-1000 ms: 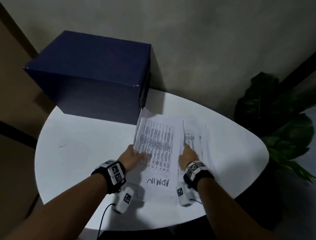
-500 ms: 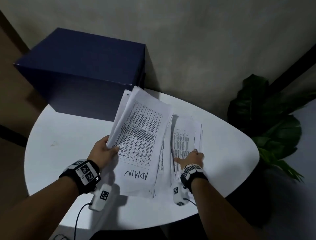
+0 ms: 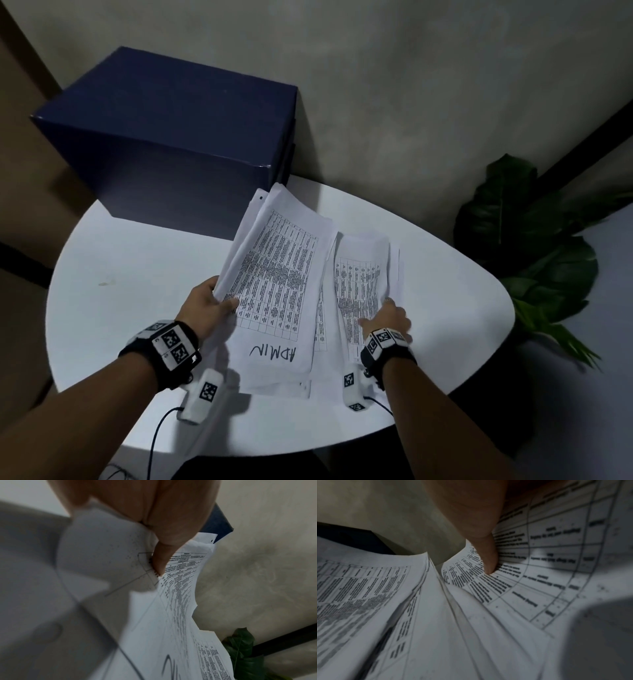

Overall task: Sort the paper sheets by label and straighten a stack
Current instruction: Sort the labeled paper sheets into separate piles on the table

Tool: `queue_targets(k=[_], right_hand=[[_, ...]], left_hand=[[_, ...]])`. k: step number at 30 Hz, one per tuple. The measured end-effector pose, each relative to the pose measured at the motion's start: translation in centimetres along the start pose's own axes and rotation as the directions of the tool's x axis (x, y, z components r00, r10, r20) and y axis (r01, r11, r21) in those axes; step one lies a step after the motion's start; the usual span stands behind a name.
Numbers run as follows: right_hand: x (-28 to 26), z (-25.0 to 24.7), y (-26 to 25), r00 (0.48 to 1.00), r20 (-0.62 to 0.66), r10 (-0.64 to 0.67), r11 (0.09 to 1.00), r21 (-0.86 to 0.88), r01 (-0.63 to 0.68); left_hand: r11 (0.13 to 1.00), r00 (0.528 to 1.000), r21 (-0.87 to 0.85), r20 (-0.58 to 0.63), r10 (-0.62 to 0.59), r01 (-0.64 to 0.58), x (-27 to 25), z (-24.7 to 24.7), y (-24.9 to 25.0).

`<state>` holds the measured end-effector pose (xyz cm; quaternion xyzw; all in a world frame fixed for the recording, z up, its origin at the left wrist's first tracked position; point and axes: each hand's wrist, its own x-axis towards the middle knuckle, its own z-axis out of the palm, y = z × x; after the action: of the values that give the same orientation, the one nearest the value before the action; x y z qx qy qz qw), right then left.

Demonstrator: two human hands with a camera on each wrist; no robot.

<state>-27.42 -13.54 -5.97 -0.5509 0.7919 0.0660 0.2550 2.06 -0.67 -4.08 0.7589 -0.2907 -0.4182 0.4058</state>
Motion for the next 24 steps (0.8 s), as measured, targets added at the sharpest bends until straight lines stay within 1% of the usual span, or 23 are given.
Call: queue_targets(k=[2,4,6,8,9,10,11,13,14,16,17,18,20,21,22,23,24], right_hand=[[0.3,-0.2,0.1,1.0,-0.002,0.023,1.0,0.003,-0.023],[0.4,-0.5,0.5,1.0,-0.016,0.018,1.0,-0.016,-0.019],[0.5,-0.4,0.8,0.995,-0.089,-0.043,0.996,-0.083,0.035],[0.3,-0.3,0.8,0.984,-0.131,-0.122,0.988,-0.113,0.107],[0.2,-0.2,0.8,0.981,-0.135,-0.141,0.988,-0.079,0.132],[0.1,-0.2,0.7,0.982,-0.123,-0.143,0.99,0.006,0.144],[-0.3,-0.6,0.5,0.985,-0.103,-0.141,0.98,0.128,0.154],[-1.4,-2.4,0.1,0.985,-0.09,-0.146,0.921,0.351,0.169],[-2.0,-3.7,-0.1,0.984,-0.106,-0.145,0.89,0.421,0.176],[-3.7,-7.3,-0.6,0.969,-0.192,-0.152,0.857,0.462,0.226],[-4.3,-9.2,-0.5,0.949,-0.27,-0.165,0.849,0.45,0.276],[-4.7,-11.0,-0.4,0.913,-0.365,-0.181,0.832,0.438,0.34],[-5.2,-14.4,0.1,0.811,-0.559,-0.171,0.748,0.463,0.476],[-5.5,-16.0,0.3,0.771,-0.619,-0.15,0.69,0.493,0.53],[-5.7,-17.1,0.4,0.747,-0.651,-0.133,0.63,0.526,0.571],[-5.8,-17.9,0.3,0.736,-0.665,-0.128,0.577,0.554,0.601],[-5.5,-18.1,0.3,0.738,-0.662,-0.13,0.534,0.58,0.615]], left_hand=[[1.0,1.0,0.004,-0.003,0.001,0.0,-0.1,-0.1,0.0],[1.0,1.0,0.025,-0.008,-0.006,0.006,-0.1,-0.2,0.0],[0.999,1.0,0.038,-0.005,-0.009,0.009,-0.1,-0.2,0.0],[0.999,1.0,0.043,0.0,-0.009,0.009,0.0,-0.2,0.0],[0.999,1.0,0.05,0.0,-0.012,0.012,0.0,-0.3,-0.1],[0.998,1.0,0.058,-0.003,-0.008,0.009,0.1,-0.3,-0.1],[0.998,1.0,0.061,-0.004,-0.005,0.005,0.2,-0.3,-0.2],[0.998,1.0,0.057,-0.003,-0.013,0.013,0.2,-0.2,-0.2],[0.998,1.0,0.062,-0.002,-0.021,0.021,0.3,-0.2,-0.3],[0.994,0.997,0.087,0.029,-0.07,0.067,0.5,0.1,-0.7],[0.99,0.994,0.101,0.053,-0.1,0.094,0.7,0.2,-1.1],[0.988,0.99,0.108,0.079,-0.121,0.112,1.0,0.3,-1.6],[0.981,0.977,0.112,0.128,-0.17,0.156,1.2,0.6,-2.5],[0.98,0.972,0.107,0.145,-0.183,0.169,1.4,0.8,-2.8],[0.98,0.971,0.1,0.149,-0.186,0.173,1.4,1.3,-3.0],[0.981,0.974,0.1,0.141,-0.179,0.166,1.3,1.7,-2.8],[0.982,0.977,0.105,0.134,-0.169,0.155,1.3,2.2,-2.7]])
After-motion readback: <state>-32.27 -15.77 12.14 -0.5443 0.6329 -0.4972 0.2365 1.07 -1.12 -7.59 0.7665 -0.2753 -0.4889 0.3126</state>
